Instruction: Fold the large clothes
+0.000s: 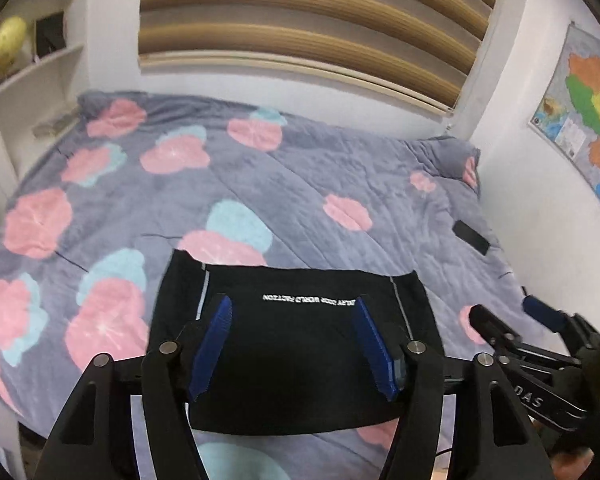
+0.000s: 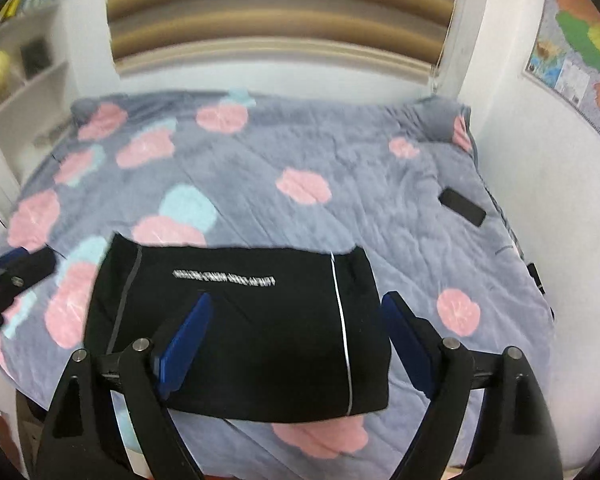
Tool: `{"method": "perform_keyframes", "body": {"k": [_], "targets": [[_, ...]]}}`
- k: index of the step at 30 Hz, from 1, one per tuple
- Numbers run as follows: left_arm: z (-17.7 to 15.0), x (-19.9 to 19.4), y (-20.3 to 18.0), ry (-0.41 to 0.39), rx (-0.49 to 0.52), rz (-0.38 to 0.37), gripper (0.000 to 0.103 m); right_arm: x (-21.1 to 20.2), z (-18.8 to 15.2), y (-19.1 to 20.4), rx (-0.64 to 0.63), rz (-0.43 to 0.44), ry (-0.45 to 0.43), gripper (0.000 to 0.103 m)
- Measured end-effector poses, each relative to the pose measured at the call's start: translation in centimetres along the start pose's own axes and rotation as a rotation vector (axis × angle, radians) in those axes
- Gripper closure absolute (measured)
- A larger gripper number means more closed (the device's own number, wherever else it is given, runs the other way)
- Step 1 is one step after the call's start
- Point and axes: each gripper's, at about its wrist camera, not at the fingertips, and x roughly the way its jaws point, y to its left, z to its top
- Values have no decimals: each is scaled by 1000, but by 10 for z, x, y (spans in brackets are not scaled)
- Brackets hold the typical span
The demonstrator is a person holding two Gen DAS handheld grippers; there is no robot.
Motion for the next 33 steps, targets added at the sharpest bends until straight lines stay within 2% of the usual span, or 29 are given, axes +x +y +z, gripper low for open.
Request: {"method": "perform_keyframes", "body": {"k": [5, 8, 12, 17, 22, 27, 33], "targets": [[-11, -2, -17, -8, 37, 79, 34, -7, -3, 2, 1, -4, -25, 15], [-18, 2, -25, -8, 75, 132, 34, -2, -8, -2, 11, 0, -11, 15], [-26, 10, -29, 11, 85, 167, 34, 11, -14, -8, 34, 11, 29, 15], [-35, 29, -28, 84, 105, 208, 34, 27, -22, -13, 26, 3, 57, 15], [-42, 43, -25, 143, 96, 227, 34, 49, -29, -25, 56, 6, 121, 15], [-43, 46, -22, 150, 102, 244, 34, 58, -34, -25, 71, 18, 154, 15], [-43, 53, -19, 172, 114, 228, 34, 62, -38, -17, 72, 28, 179, 15]]}}
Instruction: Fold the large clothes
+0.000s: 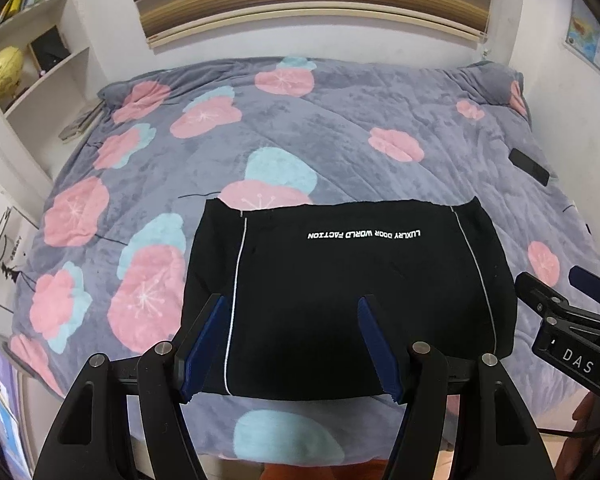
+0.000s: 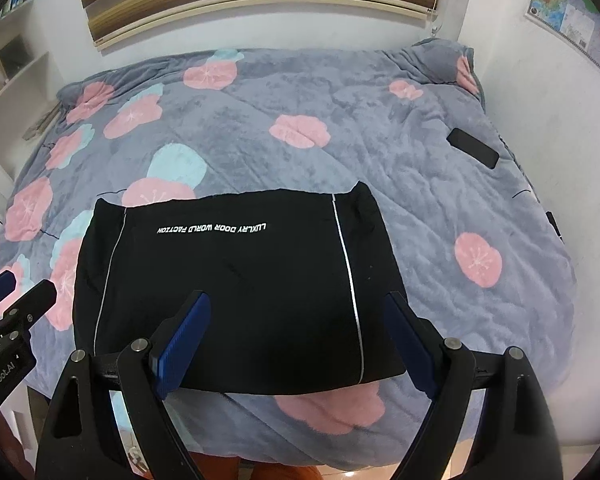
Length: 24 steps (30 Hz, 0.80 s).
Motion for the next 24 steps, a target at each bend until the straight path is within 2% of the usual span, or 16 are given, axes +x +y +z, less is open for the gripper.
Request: {"method": "perform_keyframes", "body": {"k": [24], "targets": [[-1, 12, 10, 13, 13, 4, 34, 16, -5, 21, -36, 17, 62, 15]]}}
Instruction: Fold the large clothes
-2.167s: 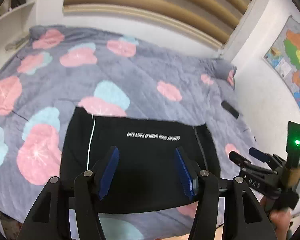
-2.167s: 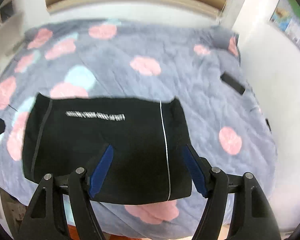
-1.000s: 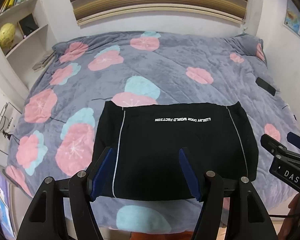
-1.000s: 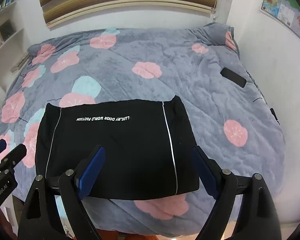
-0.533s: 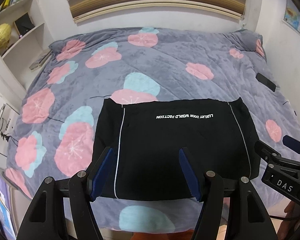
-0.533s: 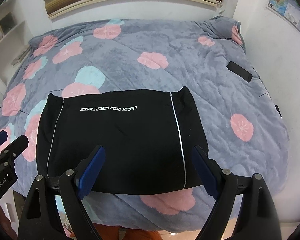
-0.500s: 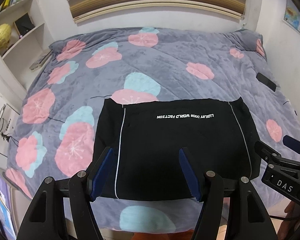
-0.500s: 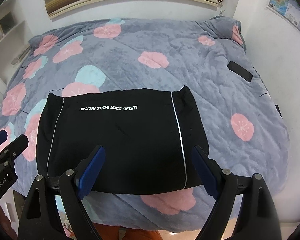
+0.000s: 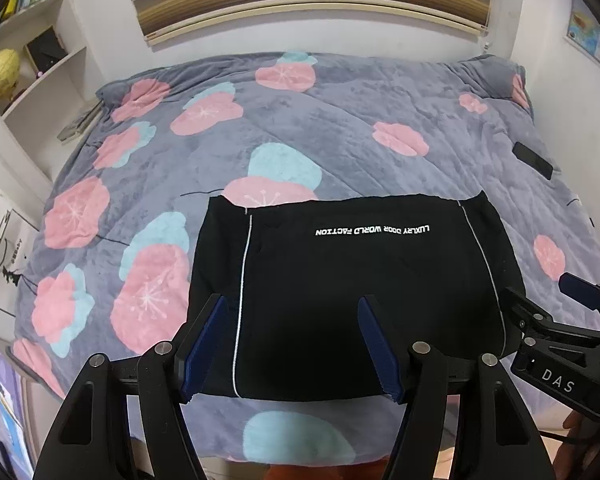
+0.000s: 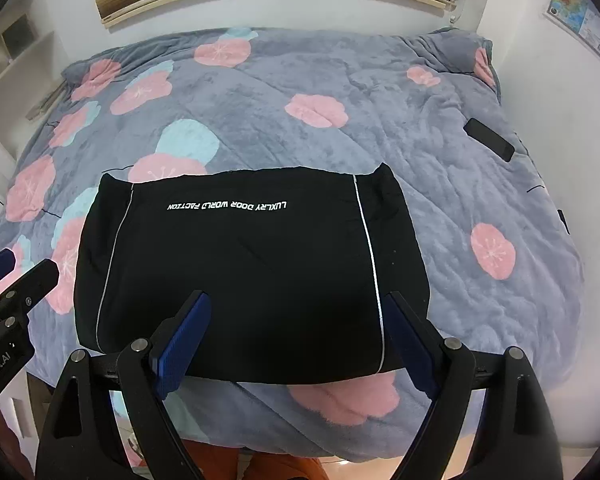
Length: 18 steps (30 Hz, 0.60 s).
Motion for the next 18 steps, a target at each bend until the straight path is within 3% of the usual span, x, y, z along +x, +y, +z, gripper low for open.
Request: {"method": "perform_keyframes", "body": {"k": [18], "targets": [[3, 2, 9, -6, -13, 3, 34, 4, -2, 7, -28, 14, 14, 15]]}}
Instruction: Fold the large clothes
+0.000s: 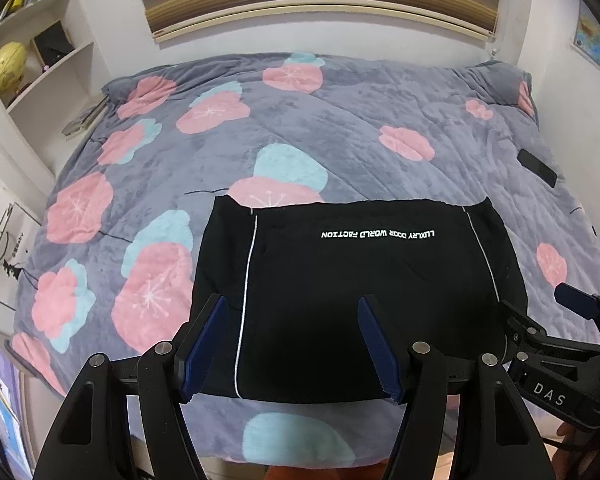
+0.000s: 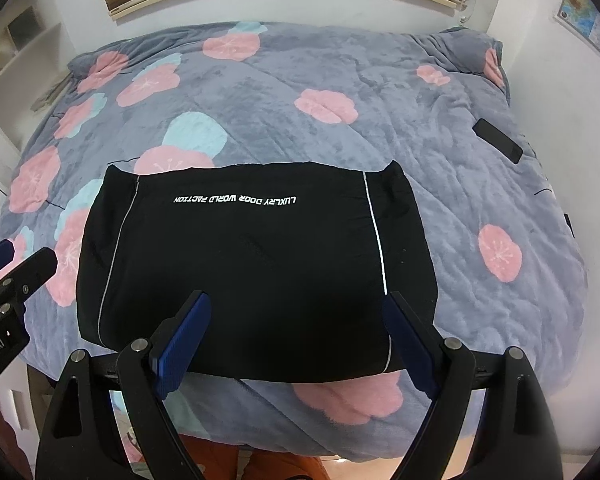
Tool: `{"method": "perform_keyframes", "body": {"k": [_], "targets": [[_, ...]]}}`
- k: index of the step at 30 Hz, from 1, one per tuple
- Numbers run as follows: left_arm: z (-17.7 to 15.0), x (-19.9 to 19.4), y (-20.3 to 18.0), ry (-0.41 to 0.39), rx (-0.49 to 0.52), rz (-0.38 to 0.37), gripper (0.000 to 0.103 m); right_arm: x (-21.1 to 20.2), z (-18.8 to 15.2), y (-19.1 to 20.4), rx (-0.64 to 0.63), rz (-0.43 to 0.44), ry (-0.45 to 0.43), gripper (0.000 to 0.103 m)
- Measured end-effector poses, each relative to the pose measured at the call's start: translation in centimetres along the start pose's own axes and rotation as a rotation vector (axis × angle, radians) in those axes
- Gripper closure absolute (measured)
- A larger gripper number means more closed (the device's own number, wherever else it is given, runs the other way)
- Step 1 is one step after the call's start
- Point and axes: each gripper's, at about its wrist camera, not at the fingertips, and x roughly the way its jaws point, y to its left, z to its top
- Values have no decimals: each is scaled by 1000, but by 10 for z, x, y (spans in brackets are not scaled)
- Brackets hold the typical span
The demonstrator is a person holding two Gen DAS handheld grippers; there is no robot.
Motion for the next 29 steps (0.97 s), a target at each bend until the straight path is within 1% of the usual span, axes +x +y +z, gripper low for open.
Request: {"method": "perform_keyframes", "body": {"k": [6, 18, 21, 26, 29], "targets": [[0, 1, 0, 2, -6, 7, 34, 0, 0, 1, 5, -6, -4, 15], [-1, 4, 0, 5, -4, 16, 34, 5, 4, -9, 5, 3, 3, 15], [-1, 4, -1, -3, 0, 23, 34, 6, 4, -8, 5, 2, 4, 15], [0, 0, -2, -42, 9, 59, 34, 6, 3, -9, 5, 3, 8, 15], [1, 2, 0, -26, 5, 46, 34, 7, 2, -10, 2, 1, 7, 15]]}}
